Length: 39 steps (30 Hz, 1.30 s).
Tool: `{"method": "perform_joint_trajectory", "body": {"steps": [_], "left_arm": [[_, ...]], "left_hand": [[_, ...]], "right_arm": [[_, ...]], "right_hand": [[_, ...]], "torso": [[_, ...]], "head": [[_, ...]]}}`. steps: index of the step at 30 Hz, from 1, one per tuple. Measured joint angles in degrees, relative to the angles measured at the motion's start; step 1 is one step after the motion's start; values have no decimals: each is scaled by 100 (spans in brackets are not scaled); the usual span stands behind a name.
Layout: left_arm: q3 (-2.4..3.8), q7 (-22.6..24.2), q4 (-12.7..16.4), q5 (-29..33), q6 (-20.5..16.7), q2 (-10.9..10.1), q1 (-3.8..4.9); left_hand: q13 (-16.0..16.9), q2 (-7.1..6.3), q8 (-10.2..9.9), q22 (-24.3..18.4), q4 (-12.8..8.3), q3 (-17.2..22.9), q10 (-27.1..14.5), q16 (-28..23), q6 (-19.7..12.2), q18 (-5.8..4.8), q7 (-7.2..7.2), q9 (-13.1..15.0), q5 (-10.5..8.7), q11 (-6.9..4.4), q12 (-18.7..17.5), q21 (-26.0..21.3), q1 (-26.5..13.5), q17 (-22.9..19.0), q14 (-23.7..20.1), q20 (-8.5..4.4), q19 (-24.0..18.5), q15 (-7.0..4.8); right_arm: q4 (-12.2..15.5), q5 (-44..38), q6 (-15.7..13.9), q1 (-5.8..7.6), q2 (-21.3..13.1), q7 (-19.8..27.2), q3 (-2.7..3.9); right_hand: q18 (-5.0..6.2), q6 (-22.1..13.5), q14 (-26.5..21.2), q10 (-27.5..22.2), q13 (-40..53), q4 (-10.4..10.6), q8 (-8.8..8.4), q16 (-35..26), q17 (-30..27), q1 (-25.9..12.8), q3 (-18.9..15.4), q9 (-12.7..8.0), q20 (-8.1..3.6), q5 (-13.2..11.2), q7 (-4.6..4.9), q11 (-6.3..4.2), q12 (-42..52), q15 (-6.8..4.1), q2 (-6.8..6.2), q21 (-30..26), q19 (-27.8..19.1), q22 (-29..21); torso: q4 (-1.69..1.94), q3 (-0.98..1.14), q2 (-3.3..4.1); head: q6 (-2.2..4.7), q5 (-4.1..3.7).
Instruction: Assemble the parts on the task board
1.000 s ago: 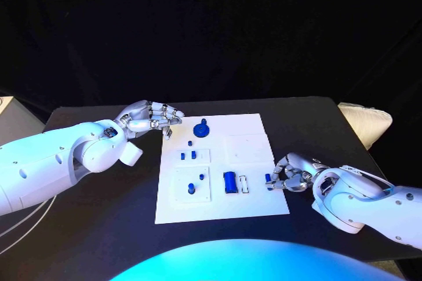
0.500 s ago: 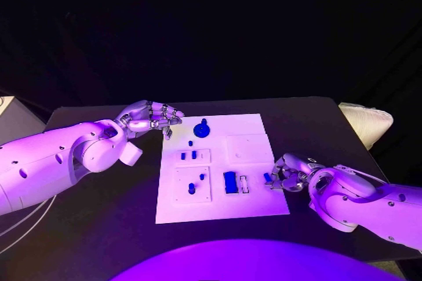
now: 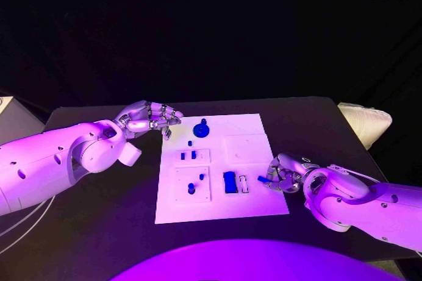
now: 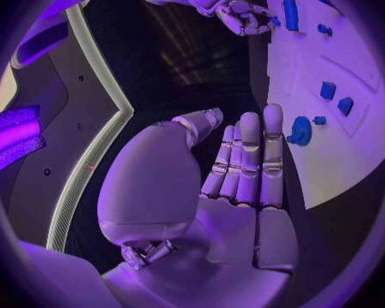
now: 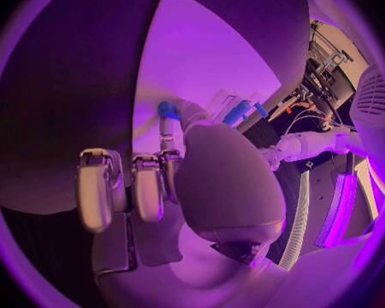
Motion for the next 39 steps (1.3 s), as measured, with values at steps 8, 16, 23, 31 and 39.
{"method": "perform_joint_trajectory", "body": {"steps": [8,16,23,31,39], "left_arm": [[-1,-5,2,0,17,-2,0],[-2,-9,3,0,28,-13,0],[-2,-13,4,0,36,-11,0],[-3,-17,8,0,42,-4,0],[-4,-21,7,0,53,9,0]], "left_hand": [[0,0,0,0,0,0,0,0,0,0,0,0,0,0,0,0,0,0,0,0,0,0],[1,0,0,0,0,0,0,0,0,0,0,0,0,0,0,0,0,0,0,0,0,0],[1,0,0,1,0,0,0,0,0,0,0,0,0,0,0,0,0,0,0,0,0,0],[1,23,22,-9,0,0,0,0,0,0,0,-9,0,0,0,-30,-23,0,0,0,0,0],[1,23,22,-9,0,0,0,0,0,0,0,-9,0,0,0,-29,-23,0,0,0,0,0]], "right_arm": [[3,-59,-24,-5,20,-51,-4],[222,22,-164,-25,-69,-150,-37],[544,467,-311,138,-150,-148,-37],[637,1193,-528,233,8,-78,-35],[497,1730,-609,132,271,-64,-44]], "right_hand": [[-1,70,-1,-6,2,231,150,33,0,-240,625,-6,-44,387,-31,-53,61,-42,-298,122,0,0],[0,63,-1,-7,1,88,271,94,0,-592,1377,-58,-59,403,-27,-54,179,-42,-507,269,-12,4],[0,65,0,11,1,-87,362,122,0,-946,1621,-15,-84,358,-28,-73,311,-83,-547,399,0,4],[0,93,0,12,0,-36,405,155,-1,-1256,1567,66,-84,432,-56,-73,349,-83,-569,438,0,3],[0,165,0,12,-1,-4,449,155,-1,-1573,1347,61,-83,533,-127,-73,371,-83,-578,438,1,2]], "torso": [[3,-2,-3],[0,-4,-3],[2,-9,-5],[8,-13,-4],[3,-10,1]], "head": [[0,-7],[0,1],[0,-18],[0,-35],[0,-38]]}}
